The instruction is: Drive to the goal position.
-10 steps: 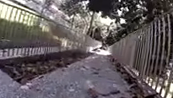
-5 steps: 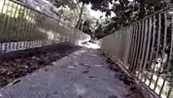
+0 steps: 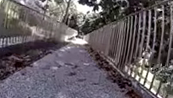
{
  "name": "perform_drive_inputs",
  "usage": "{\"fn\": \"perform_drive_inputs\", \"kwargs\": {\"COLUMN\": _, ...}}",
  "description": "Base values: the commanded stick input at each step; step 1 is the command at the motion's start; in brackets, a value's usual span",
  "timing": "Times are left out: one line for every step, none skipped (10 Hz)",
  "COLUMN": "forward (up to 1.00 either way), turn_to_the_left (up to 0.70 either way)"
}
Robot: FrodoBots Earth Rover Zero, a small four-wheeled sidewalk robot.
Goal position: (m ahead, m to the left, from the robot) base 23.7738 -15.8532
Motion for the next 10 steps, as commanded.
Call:
{"fn": "perform_drive_inputs", "kwargs": {"forward": 0.70, "turn_to_the_left": 0.00}}
{"fn": "perform_drive_inputs", "kwargs": {"forward": 0.70, "turn_to_the_left": 0.12}}
{"fn": "perform_drive_inputs", "kwargs": {"forward": 0.70, "turn_to_the_left": 0.03}}
{"fn": "perform_drive_inputs", "kwargs": {"forward": 0.70, "turn_to_the_left": 0.27}}
{"fn": "perform_drive_inputs", "kwargs": {"forward": 0.70, "turn_to_the_left": 0.17}}
{"fn": "perform_drive_inputs", "kwargs": {"forward": 0.70, "turn_to_the_left": 0.08}}
{"fn": "perform_drive_inputs", "kwargs": {"forward": 0.70, "turn_to_the_left": 0.01}}
{"fn": "perform_drive_inputs", "kwargs": {"forward": 0.70, "turn_to_the_left": 0.02}}
{"fn": "perform_drive_inputs", "kwargs": {"forward": 0.70, "turn_to_the_left": 0.04}}
{"fn": "perform_drive_inputs", "kwargs": {"forward": 0.70, "turn_to_the_left": 0.06}}
